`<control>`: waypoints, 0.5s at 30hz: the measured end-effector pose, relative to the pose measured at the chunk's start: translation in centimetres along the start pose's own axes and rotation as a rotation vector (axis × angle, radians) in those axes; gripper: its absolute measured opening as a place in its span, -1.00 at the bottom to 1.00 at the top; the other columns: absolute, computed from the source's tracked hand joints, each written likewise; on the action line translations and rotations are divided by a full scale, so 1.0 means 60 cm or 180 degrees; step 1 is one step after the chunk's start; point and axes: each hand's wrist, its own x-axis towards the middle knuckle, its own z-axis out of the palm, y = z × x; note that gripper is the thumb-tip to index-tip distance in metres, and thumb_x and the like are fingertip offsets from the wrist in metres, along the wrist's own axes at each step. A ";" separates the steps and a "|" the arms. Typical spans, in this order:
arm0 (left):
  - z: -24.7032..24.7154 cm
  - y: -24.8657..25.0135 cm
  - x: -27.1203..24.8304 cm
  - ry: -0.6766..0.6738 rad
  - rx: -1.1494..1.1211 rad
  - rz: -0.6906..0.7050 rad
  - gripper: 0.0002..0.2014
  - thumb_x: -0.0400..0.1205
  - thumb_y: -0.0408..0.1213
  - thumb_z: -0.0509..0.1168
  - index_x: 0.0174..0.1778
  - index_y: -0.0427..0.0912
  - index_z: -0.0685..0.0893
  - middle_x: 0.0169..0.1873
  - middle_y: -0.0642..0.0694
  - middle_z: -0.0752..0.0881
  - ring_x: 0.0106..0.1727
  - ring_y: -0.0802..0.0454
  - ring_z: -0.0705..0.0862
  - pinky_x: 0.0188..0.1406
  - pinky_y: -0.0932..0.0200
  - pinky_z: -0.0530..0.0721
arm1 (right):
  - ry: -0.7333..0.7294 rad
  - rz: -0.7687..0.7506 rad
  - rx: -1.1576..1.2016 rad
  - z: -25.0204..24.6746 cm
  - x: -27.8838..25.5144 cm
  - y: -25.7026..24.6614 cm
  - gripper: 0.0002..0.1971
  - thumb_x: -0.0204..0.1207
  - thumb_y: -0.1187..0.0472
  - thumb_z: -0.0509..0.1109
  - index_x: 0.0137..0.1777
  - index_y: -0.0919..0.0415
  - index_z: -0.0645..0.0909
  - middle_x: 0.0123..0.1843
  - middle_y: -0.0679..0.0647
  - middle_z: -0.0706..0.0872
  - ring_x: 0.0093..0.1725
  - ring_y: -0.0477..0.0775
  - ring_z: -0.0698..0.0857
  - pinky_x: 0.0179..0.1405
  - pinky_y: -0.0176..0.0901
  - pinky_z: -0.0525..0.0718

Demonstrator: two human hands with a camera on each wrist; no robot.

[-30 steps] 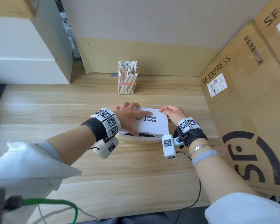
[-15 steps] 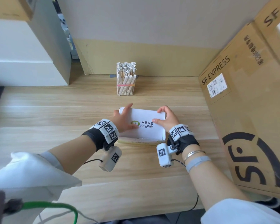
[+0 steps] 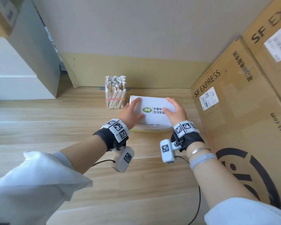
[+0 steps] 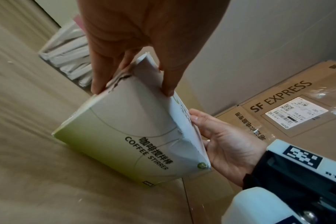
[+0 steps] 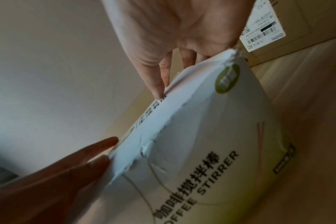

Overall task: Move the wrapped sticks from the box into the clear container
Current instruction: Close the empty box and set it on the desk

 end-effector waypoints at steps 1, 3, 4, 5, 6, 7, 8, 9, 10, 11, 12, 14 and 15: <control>0.001 0.006 0.015 0.0038 0.0008 0.0044 -0.35 0.62 -0.15 0.28 0.60 0.04 0.16 0.53 -0.24 0.38 0.48 -0.20 0.45 0.42 -0.03 0.45 | 0.0012 0.0000 0.0007 -0.003 0.016 -0.001 -0.52 0.53 0.24 0.36 0.46 0.02 0.47 0.56 0.06 0.42 0.57 0.04 0.36 0.52 -0.21 0.28; 0.001 0.015 0.046 0.0168 0.0020 0.0079 -0.40 0.63 -0.16 0.26 0.59 0.05 0.22 0.50 -0.24 0.41 0.40 -0.22 0.51 0.36 -0.02 0.49 | 0.0023 -0.0014 0.0008 -0.006 0.051 -0.001 -0.50 0.54 0.22 0.36 0.48 0.02 0.45 0.58 0.06 0.41 0.58 0.04 0.35 0.54 -0.18 0.30; 0.000 0.018 0.059 0.0233 0.0015 0.0086 -0.42 0.64 -0.16 0.25 0.58 0.05 0.24 0.48 -0.24 0.42 0.36 -0.23 0.53 0.33 0.00 0.50 | 0.0022 -0.0033 0.0014 -0.005 0.066 -0.003 -0.50 0.54 0.22 0.35 0.49 0.02 0.44 0.58 0.07 0.41 0.59 0.04 0.34 0.55 -0.18 0.30; 0.000 0.020 0.072 0.0283 0.0012 0.0075 -0.43 0.64 -0.17 0.24 0.58 0.05 0.24 0.48 -0.24 0.43 0.34 -0.22 0.54 0.30 0.01 0.49 | 0.0021 -0.0049 0.0025 -0.003 0.081 -0.005 -0.49 0.54 0.22 0.36 0.49 0.04 0.44 0.59 0.08 0.41 0.59 0.04 0.34 0.55 -0.18 0.29; -0.001 0.020 0.083 0.0312 0.0018 0.0043 -0.43 0.65 -0.17 0.22 0.59 0.05 0.23 0.48 -0.25 0.42 0.33 -0.22 0.55 0.28 0.03 0.50 | 0.0016 -0.0062 0.0029 -0.001 0.095 -0.006 -0.49 0.54 0.22 0.36 0.50 0.04 0.43 0.59 0.08 0.40 0.60 0.04 0.33 0.55 -0.19 0.29; -0.001 0.020 0.094 0.0326 0.0027 -0.0002 -0.43 0.66 -0.18 0.21 0.60 0.06 0.21 0.50 -0.26 0.40 0.33 -0.22 0.55 0.27 0.05 0.50 | 0.0005 -0.0072 0.0020 0.002 0.108 -0.008 -0.49 0.54 0.22 0.36 0.50 0.04 0.43 0.59 0.09 0.39 0.61 0.04 0.32 0.55 -0.20 0.28; -0.001 0.020 0.103 0.0339 0.0020 -0.0044 -0.43 0.67 -0.19 0.19 0.60 0.07 0.19 0.51 -0.28 0.38 0.32 -0.24 0.56 0.26 0.05 0.50 | -0.0012 -0.0091 0.0002 0.005 0.120 -0.009 -0.49 0.54 0.22 0.35 0.50 0.04 0.43 0.60 0.09 0.38 0.61 0.04 0.30 0.54 -0.21 0.26; -0.001 0.019 0.111 0.0345 0.0002 -0.0098 -0.43 0.67 -0.20 0.17 0.61 0.07 0.17 0.52 -0.32 0.36 0.30 -0.26 0.57 0.26 0.04 0.51 | -0.0036 -0.0118 -0.0019 0.008 0.130 -0.009 -0.49 0.54 0.22 0.35 0.50 0.05 0.43 0.61 0.10 0.36 0.62 0.04 0.29 0.54 -0.22 0.25; 0.000 0.018 0.118 0.0357 -0.0017 -0.0158 -0.43 0.68 -0.21 0.16 0.61 0.08 0.15 0.51 -0.36 0.35 0.28 -0.28 0.58 0.26 0.03 0.52 | -0.0064 -0.0140 -0.0045 0.012 0.140 -0.009 -0.49 0.55 0.22 0.34 0.51 0.05 0.42 0.62 0.10 0.34 0.63 0.03 0.27 0.54 -0.23 0.24; 0.001 0.018 0.123 0.0369 -0.0029 -0.0220 -0.43 0.69 -0.21 0.15 0.62 0.09 0.14 0.50 -0.39 0.35 0.27 -0.29 0.58 0.25 0.04 0.52 | -0.0088 -0.0154 -0.0077 0.016 0.149 -0.008 -0.49 0.55 0.22 0.34 0.51 0.05 0.42 0.62 0.11 0.33 0.63 0.04 0.26 0.55 -0.22 0.23; 0.002 0.017 0.127 0.0375 -0.0031 -0.0282 -0.43 0.70 -0.20 0.13 0.62 0.11 0.12 0.49 -0.41 0.34 0.27 -0.29 0.58 0.22 0.07 0.51 | -0.0116 -0.0151 -0.0104 0.020 0.155 -0.007 -0.49 0.55 0.22 0.34 0.51 0.05 0.41 0.63 0.11 0.32 0.63 0.04 0.26 0.55 -0.21 0.22; 0.007 0.014 0.131 0.0364 -0.0022 -0.0391 -0.44 0.70 -0.19 0.11 0.62 0.12 0.09 0.46 -0.41 0.35 0.24 -0.27 0.59 0.11 0.12 0.48 | -0.0165 -0.0130 -0.0110 0.031 0.162 -0.002 -0.49 0.55 0.22 0.34 0.51 0.07 0.41 0.63 0.13 0.31 0.63 0.06 0.27 0.56 -0.20 0.22; 0.011 0.013 0.132 0.0372 -0.0010 -0.0423 -0.44 0.70 -0.20 0.10 0.62 0.12 0.09 0.48 -0.40 0.33 0.25 -0.26 0.58 0.10 0.11 0.48 | -0.0157 -0.0134 -0.0096 0.037 0.164 0.002 -0.49 0.54 0.23 0.34 0.51 0.09 0.42 0.62 0.16 0.31 0.63 0.07 0.27 0.55 -0.20 0.22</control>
